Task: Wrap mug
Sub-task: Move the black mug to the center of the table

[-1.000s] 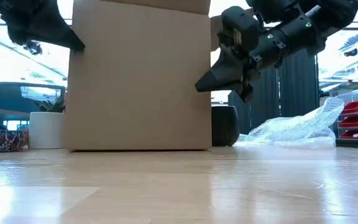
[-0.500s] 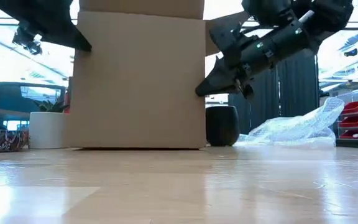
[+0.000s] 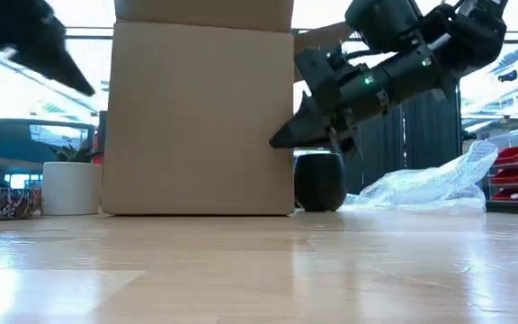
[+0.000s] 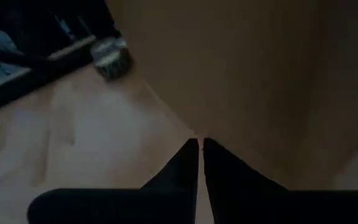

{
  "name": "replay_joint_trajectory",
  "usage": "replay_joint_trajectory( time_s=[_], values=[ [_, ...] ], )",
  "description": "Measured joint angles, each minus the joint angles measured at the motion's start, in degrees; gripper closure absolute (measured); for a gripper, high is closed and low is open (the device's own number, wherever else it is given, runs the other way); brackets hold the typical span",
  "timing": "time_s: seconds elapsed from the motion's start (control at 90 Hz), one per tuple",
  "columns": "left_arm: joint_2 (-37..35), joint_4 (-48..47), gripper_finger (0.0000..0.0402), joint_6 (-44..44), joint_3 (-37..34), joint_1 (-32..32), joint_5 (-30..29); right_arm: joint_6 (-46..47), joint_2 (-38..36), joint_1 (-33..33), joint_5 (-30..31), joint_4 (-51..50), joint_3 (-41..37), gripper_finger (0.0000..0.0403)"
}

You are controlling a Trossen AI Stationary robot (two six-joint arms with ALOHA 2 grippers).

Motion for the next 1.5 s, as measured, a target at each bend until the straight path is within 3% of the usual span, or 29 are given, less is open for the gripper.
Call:
replay_joint_trajectory(
  time_s=[0.167,0.278,0.389,0.522,0.789,1.1,1.189,1.3,1.5],
  values=[
    [-0.02,14.94,0.0402,13.01,0.27,-4.86,-1.28,-4.36,-0.08,1.66,-0.15,1.86,0.0,0.0403],
    [-0.02,28.86,0.0402,26.03,-0.14,-5.48,-2.01,-6.93,-0.49,2.24,-0.12,2.28,0.0,0.0403],
    [0.02,36.02,0.0402,33.36,-0.32,-5.27,-2.11,-9.54,-2.17,2.64,-0.24,1.3,-0.02,0.0403],
    [0.18,36.16,0.0402,33.15,-0.36,-4.25,-4.1,-12.57,-8.5,3.64,1.17,-6.91,0.0,0.0403],
    [0.44,45.27,0.0402,32.81,-5.34,-2.84,-7.3,-12.7,-22.65,3.24,9.56,-36.47,0.0,0.0403],
    [0.44,54.73,0.0402,27.43,-11.55,-2.73,-7.24,-26.23,-28.65,-2.32,18.42,-41.05,-0.02,0.0403],
    [0.44,56.64,0.0402,25.86,-13.39,-2.73,-7.06,-28.18,-28.61,-5.99,17.04,-44.82,-0.02,0.0401],
    [0.44,58.49,0.0402,24.9,-14.84,-2.73,-7.06,-28.46,-28.61,-11.3,10.94,-46.62,-0.57,0.0392],
    [0.44,58.72,0.0402,24.0,-15.23,-2.73,-7.04,-27.23,-28.8,-21.53,3.1,-36.38,-7.52,0.0361]
  ],
)
